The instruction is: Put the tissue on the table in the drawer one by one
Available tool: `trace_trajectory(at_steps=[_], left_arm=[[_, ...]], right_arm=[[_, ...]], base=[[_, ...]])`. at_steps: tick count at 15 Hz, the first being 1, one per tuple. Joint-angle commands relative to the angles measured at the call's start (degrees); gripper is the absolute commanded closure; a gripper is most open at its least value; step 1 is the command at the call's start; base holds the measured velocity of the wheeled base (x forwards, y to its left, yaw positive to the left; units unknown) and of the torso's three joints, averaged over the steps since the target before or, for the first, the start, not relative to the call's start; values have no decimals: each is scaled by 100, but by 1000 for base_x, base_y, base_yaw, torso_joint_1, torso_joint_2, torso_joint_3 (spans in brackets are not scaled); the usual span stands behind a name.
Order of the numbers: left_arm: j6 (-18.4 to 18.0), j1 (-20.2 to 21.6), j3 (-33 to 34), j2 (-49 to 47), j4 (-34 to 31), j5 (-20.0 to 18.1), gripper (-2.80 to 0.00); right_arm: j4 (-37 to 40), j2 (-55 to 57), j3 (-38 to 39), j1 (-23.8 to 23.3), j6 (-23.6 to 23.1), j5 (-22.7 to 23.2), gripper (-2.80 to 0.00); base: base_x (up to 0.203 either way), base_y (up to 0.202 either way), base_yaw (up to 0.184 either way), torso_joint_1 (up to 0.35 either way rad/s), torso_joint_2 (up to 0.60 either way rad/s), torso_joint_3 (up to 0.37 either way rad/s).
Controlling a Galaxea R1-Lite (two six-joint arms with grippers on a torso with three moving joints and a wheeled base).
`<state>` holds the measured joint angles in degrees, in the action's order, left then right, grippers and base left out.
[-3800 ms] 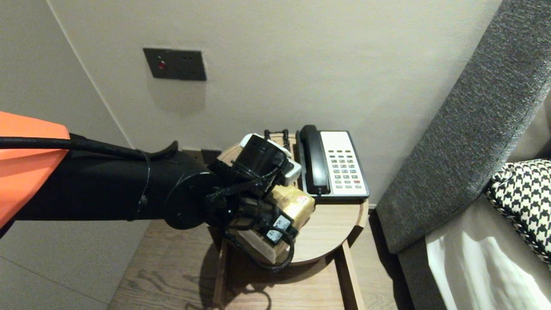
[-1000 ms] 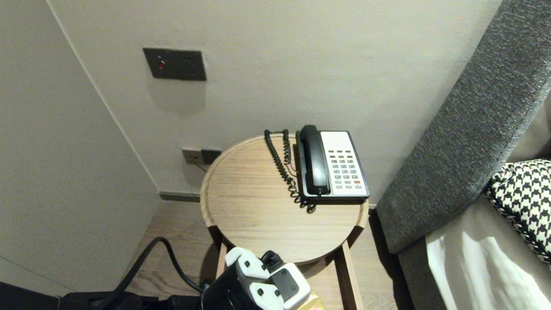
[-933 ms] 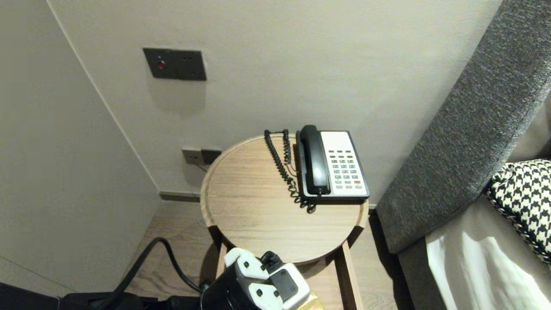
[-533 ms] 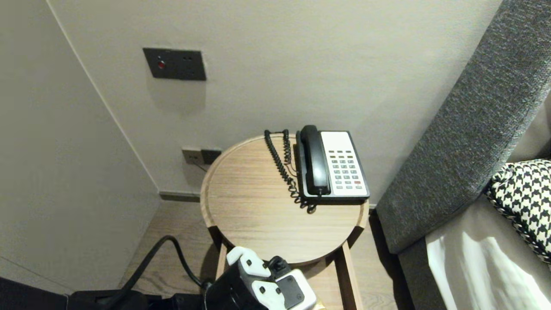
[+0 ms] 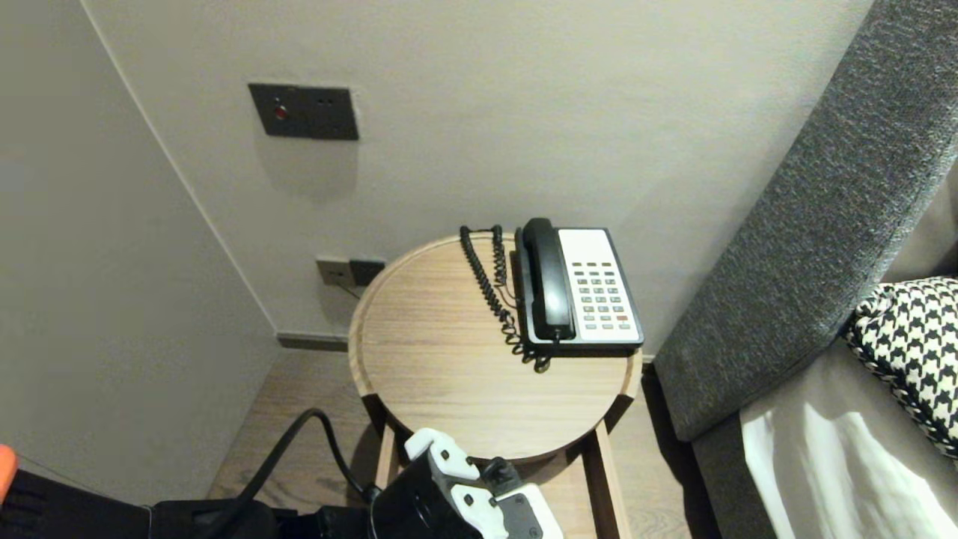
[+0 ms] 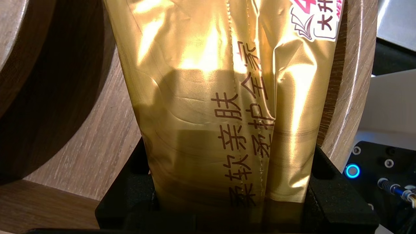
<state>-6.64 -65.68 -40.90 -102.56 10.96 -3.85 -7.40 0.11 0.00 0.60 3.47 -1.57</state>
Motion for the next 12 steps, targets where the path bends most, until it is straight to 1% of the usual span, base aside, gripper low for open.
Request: trace_trajectory(at_steps=[1,7,9,12], left_arm=[[-21,12,3,-10,11,7,0],[-30,143,21,254,47,69,0],[-156,197,-7,255,55,69,0],[-227,234,-67,376,47,69,0]], right_arm=[[-7,-2,229,2,4,-1,0],[-7,-2,229,2,4,-1,0],[-7,-2,229,2,4,-1,0],[-7,-2,229,2,4,-1,0]], base=[[0,0,0,0,0,0],[0,0,0,0,0,0],[0,0,0,0,0,0],[0,0,0,0,0,0]])
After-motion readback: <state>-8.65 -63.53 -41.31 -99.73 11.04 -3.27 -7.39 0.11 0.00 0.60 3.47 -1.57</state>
